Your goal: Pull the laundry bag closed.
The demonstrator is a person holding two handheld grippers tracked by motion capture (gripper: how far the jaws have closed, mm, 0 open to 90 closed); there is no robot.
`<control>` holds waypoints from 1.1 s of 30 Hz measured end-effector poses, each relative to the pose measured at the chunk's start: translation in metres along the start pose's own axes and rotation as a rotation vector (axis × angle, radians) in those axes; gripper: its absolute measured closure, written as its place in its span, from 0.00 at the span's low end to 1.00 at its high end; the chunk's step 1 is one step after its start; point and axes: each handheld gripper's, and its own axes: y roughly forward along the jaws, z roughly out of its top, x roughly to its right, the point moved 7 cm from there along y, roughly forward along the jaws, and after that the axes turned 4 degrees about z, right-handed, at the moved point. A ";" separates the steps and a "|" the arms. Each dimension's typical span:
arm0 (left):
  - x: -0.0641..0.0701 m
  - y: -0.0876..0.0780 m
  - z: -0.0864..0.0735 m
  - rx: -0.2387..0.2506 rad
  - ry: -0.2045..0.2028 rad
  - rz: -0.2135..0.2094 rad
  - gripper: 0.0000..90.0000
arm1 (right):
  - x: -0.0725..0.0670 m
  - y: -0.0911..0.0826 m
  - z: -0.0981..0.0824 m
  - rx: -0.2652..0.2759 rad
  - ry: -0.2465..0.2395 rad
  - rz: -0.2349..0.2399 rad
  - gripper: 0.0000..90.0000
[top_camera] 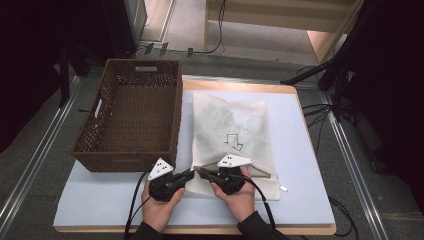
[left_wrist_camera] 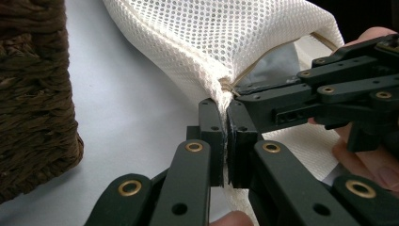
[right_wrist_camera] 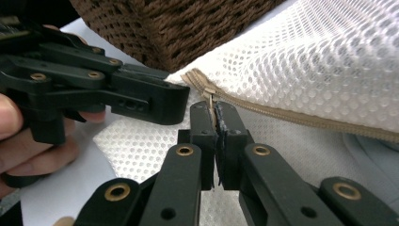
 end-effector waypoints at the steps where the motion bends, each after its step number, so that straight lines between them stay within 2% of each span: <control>1: 0.000 0.000 0.000 0.000 0.000 -0.002 0.98 | 0.000 0.000 0.000 -0.003 -0.007 -0.005 0.98; 5: 0.002 -0.001 -0.001 0.008 0.020 0.003 0.98 | 0.000 -0.003 -0.001 -0.002 -0.010 0.003 0.98; 7: 0.002 -0.001 0.000 0.008 0.014 0.000 0.98 | 0.000 -0.003 -0.001 -0.001 -0.012 -0.002 0.98; 10: 0.002 0.000 -0.001 0.003 0.018 0.002 0.97 | 0.001 -0.003 -0.001 -0.003 0.006 0.006 0.98; 12: 0.000 0.002 0.000 -0.008 -0.009 -0.002 0.96 | 0.001 -0.003 -0.001 0.003 0.008 0.005 0.98; 13: 0.000 0.002 0.000 -0.010 -0.021 -0.003 0.95 | 0.001 -0.003 -0.001 0.009 0.001 0.010 0.98; 15: 0.000 0.004 0.002 -0.003 -0.016 0.016 0.86 | 0.000 -0.004 -0.001 0.008 -0.002 0.008 0.98; 17: 0.000 0.005 0.003 -0.002 -0.024 0.009 0.84 | 0.000 -0.004 0.000 0.011 0.003 0.005 0.98; 19: 0.000 0.006 0.004 -0.005 -0.034 -0.015 0.88 | 0.001 -0.004 0.000 0.011 0.006 0.005 0.98; 21: 0.002 0.007 0.004 -0.003 -0.020 -0.016 0.95 | 0.002 -0.005 0.000 0.011 0.007 0.006 0.98; 26: 0.004 0.005 0.005 0.006 -0.013 -0.041 0.97 | 0.003 -0.005 0.001 0.012 0.017 0.001 0.98; 30: 0.004 0.003 0.005 0.027 -0.016 -0.038 0.98 | 0.003 -0.005 0.003 0.017 0.027 -0.001 0.98; 33: 0.000 0.000 0.006 0.043 -0.043 -0.045 0.98 | 0.004 -0.005 0.001 -0.001 0.026 -0.021 0.98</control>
